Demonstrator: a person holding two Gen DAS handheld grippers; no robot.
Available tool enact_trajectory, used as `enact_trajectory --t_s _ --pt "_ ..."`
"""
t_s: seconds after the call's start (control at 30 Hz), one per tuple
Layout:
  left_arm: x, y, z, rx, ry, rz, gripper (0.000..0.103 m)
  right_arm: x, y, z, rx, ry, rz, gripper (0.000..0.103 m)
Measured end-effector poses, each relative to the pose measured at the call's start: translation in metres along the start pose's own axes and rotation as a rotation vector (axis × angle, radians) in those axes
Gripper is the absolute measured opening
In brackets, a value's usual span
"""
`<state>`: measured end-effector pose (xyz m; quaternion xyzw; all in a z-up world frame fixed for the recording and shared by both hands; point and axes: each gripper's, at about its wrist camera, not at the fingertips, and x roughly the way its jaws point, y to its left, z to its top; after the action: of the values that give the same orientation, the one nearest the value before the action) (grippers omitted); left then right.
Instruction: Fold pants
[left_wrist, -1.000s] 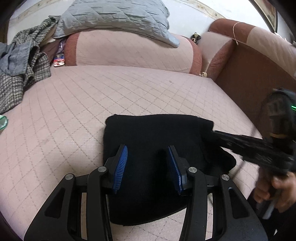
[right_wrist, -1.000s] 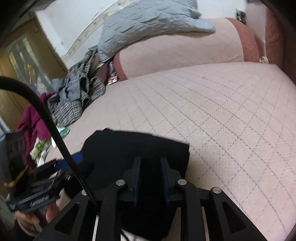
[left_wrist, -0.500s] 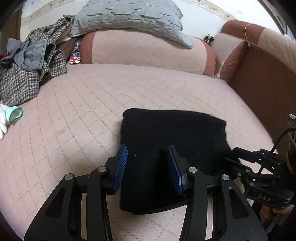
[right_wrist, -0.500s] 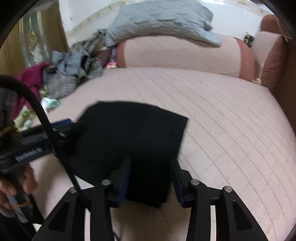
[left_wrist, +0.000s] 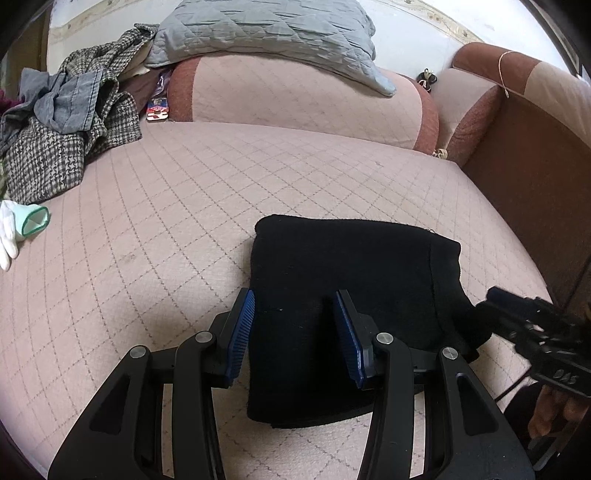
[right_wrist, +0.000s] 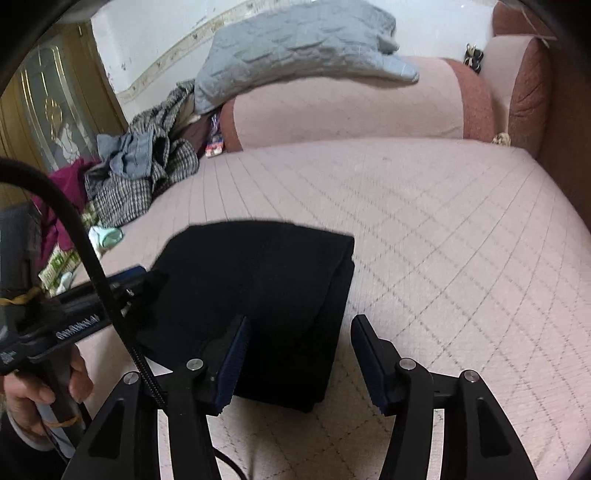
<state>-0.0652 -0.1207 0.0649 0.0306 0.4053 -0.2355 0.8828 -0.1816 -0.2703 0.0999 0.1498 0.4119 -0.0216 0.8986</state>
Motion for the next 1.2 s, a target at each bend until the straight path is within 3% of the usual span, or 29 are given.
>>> enact_trajectory --t_s 0.27,0.37,0.5,0.67,0.7,0.77,0.93,1.03,1.1,1.17,1.2 --pt "-0.008 -0.001 0.004 0.021 -0.034 0.016 0.044 -0.004 0.022 0.009 -0.057 -0.022 0.030 0.054" --pt "-0.008 0.010 0.006 -0.010 -0.026 0.007 0.044 0.001 0.014 0.009 -0.018 -0.009 0.012 0.055" --pt "-0.004 0.023 0.008 -0.064 0.012 -0.064 0.044 0.011 -0.007 0.006 0.064 0.029 -0.006 0.060" --pt "0.005 0.027 0.008 -0.091 0.041 -0.105 0.044 0.027 -0.028 0.000 0.176 0.062 0.079 0.061" --pt "0.006 0.027 0.008 -0.096 0.047 -0.118 0.046 0.030 -0.029 0.000 0.188 0.064 0.095 0.062" --pt "0.011 0.025 0.008 -0.103 0.070 -0.152 0.067 0.036 -0.032 -0.001 0.211 0.073 0.124 0.063" --pt "0.031 0.023 0.004 -0.124 0.122 -0.184 0.068 0.048 -0.041 -0.001 0.256 0.074 0.197 0.068" --pt "0.044 0.029 0.003 -0.195 0.153 -0.223 0.080 0.054 -0.042 0.000 0.237 0.068 0.245 0.072" --pt "0.051 0.034 0.002 -0.250 0.161 -0.246 0.082 0.056 -0.040 -0.001 0.231 0.059 0.264 0.072" --pt "0.051 0.028 0.003 -0.233 0.150 -0.232 0.082 0.058 -0.035 0.000 0.210 0.061 0.286 0.069" --pt "0.051 0.025 0.004 -0.215 0.153 -0.231 0.082 0.058 -0.034 0.001 0.196 0.057 0.274 0.062"
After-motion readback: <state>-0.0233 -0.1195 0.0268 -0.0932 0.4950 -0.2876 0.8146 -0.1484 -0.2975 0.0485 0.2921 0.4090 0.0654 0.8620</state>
